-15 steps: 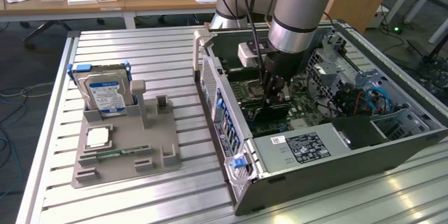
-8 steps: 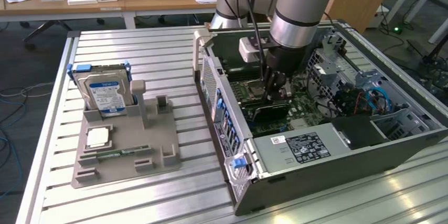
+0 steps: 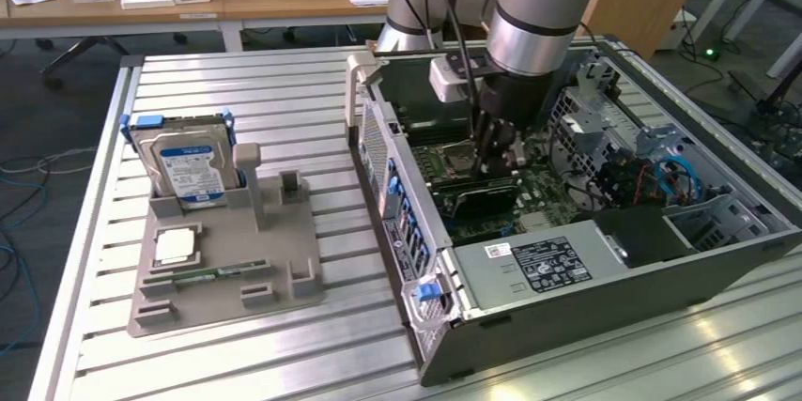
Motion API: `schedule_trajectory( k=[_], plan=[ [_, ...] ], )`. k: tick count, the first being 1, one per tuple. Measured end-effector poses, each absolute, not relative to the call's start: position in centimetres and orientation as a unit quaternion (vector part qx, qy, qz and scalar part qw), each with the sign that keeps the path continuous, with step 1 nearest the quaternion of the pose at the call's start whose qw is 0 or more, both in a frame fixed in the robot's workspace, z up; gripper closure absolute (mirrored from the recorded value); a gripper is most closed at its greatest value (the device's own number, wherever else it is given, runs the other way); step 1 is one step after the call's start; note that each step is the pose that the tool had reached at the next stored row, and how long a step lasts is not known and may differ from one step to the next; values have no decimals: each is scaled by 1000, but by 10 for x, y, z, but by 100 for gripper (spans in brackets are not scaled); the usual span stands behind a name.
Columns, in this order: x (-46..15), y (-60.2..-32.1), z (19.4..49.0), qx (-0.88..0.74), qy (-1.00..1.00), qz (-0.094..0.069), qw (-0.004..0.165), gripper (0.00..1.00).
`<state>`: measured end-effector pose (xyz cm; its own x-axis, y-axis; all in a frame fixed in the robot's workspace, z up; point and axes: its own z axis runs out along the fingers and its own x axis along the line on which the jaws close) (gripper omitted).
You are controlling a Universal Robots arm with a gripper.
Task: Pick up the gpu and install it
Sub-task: 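Press down on the gpu until it lock into place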
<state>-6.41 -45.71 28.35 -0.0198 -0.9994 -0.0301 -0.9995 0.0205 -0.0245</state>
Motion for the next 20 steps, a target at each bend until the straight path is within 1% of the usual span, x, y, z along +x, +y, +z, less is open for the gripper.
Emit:
schedule_trajectory(
  k=[7, 20],
  plan=[
    [-64, -456, 291, -700, 714, 0, 18, 89],
    [-64, -456, 316, -700, 714, -1, 17, 89]
  ],
)
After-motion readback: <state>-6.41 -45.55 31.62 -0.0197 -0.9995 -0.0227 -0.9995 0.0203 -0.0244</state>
